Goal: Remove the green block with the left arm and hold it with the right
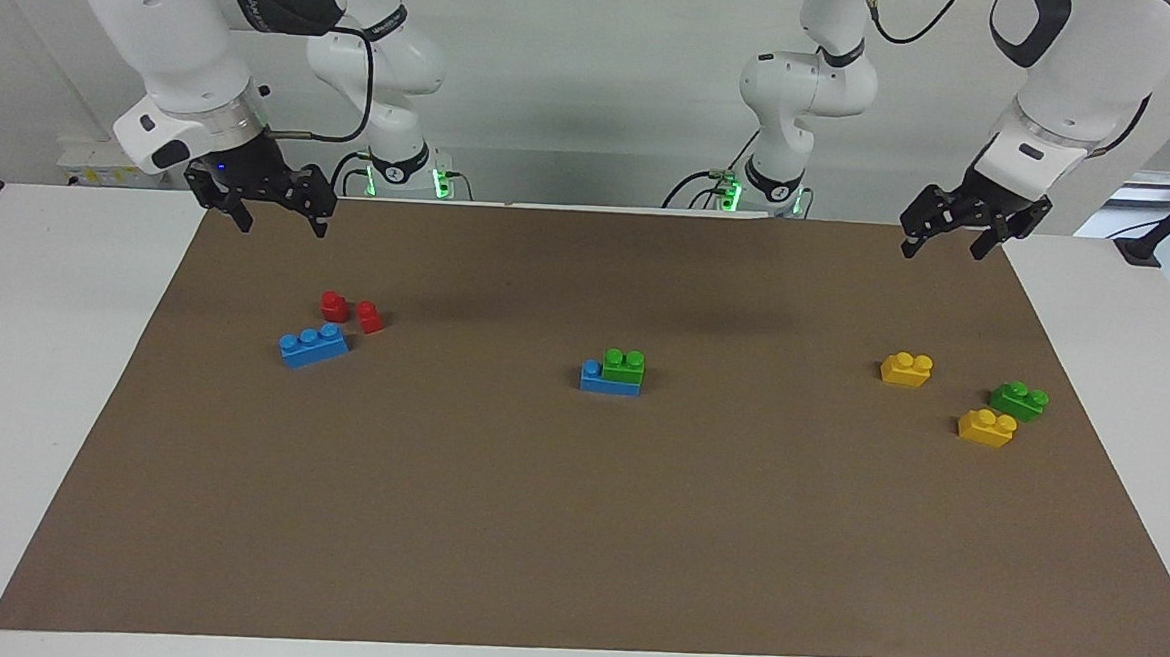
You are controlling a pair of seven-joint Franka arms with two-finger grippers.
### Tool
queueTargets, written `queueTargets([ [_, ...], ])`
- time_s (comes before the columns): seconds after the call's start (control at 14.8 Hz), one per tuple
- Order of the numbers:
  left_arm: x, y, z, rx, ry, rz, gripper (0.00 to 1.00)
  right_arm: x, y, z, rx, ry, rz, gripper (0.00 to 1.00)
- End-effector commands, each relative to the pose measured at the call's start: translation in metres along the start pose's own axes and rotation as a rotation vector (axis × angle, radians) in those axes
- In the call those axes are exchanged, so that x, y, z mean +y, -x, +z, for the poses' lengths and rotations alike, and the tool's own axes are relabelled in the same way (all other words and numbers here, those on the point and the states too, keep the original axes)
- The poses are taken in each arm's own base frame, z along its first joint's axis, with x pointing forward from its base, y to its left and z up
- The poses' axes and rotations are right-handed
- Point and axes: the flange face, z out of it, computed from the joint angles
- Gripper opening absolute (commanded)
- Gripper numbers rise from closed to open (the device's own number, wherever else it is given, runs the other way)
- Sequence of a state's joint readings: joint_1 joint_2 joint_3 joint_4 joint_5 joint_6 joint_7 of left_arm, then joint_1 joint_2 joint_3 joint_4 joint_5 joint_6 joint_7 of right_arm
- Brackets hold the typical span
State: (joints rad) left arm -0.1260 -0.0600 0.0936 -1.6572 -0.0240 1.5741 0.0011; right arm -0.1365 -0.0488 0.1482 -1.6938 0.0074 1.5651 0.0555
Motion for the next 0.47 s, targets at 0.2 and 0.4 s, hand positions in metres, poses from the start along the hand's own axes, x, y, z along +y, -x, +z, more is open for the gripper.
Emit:
queueTargets([
  [0.2, -0.003, -0.003, 0.001, 0.011, -0.005, 0.012, 1.0, -0.013, -0.001, 0.025, 0.052, -0.012, 0.323, 0.98],
  [0.4, 0.0, -0.003, 0.005, 0.005, -0.039, -0.028, 1.0, -0.044, -0.01, 0.04, 0.034, -0.086, 0.648, 0.96],
])
